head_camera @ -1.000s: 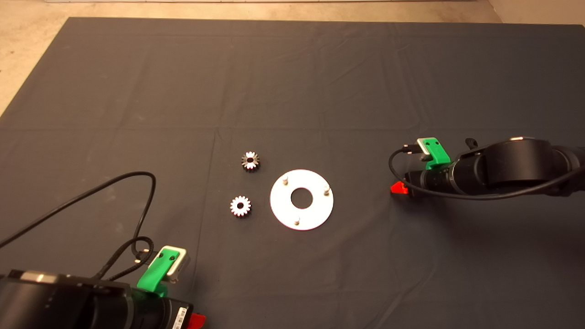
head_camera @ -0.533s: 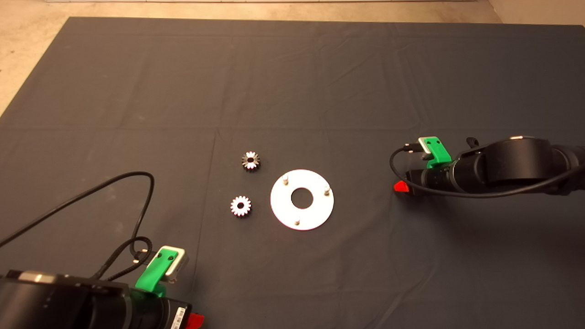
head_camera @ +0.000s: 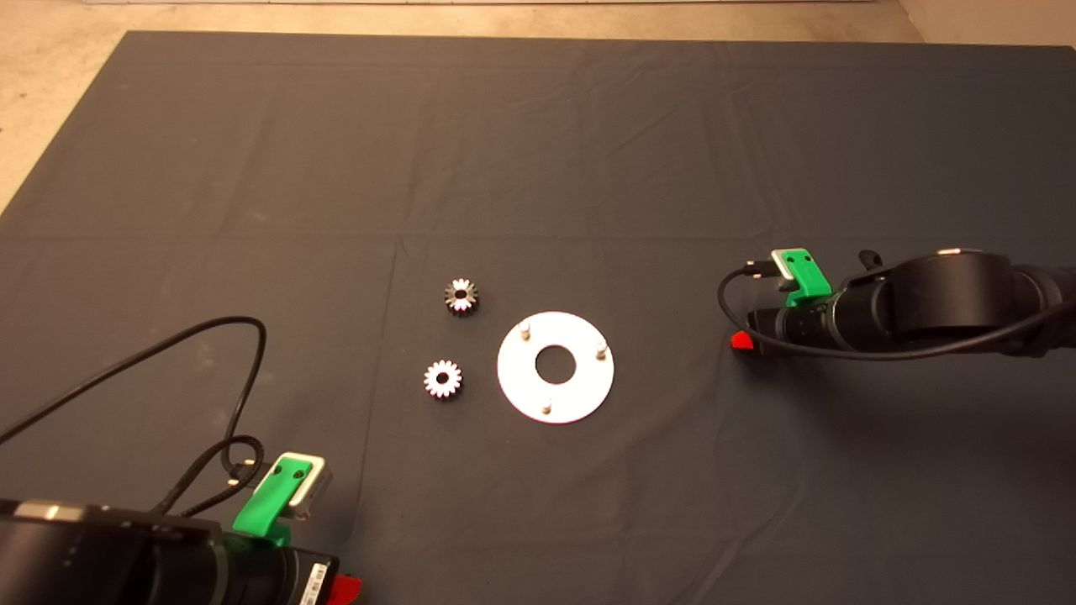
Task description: Install three planetary gears onto the carrier pins
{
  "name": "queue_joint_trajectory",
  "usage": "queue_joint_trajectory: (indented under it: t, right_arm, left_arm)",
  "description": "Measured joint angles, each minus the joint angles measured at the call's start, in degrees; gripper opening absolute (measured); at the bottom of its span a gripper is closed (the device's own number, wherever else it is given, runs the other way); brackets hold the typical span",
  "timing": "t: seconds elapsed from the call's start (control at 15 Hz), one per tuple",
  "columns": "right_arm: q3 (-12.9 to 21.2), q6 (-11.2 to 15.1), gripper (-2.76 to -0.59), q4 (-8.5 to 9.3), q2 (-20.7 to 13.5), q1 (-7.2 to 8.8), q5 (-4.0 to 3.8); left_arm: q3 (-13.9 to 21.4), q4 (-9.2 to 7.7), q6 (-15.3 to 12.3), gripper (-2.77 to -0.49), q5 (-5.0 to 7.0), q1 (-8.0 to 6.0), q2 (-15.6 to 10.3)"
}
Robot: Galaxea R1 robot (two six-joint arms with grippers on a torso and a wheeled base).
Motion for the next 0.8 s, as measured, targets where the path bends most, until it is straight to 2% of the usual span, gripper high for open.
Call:
queue_joint_trajectory:
  t: [0.33,0.8]
  right_arm:
    - [-0.3,0.0,-2.19,-0.08,-0.3,0.0,0.5]
    - [-0.1,0.0,-2.26,-1.13,-0.4,-0.49,0.54]
  left_arm:
    - [0.0,0.0,0.0,-1.34,0.0,0.0,0.0]
    - [0.0,0.0,0.0,-1.34,0.0,-0.01,0.0]
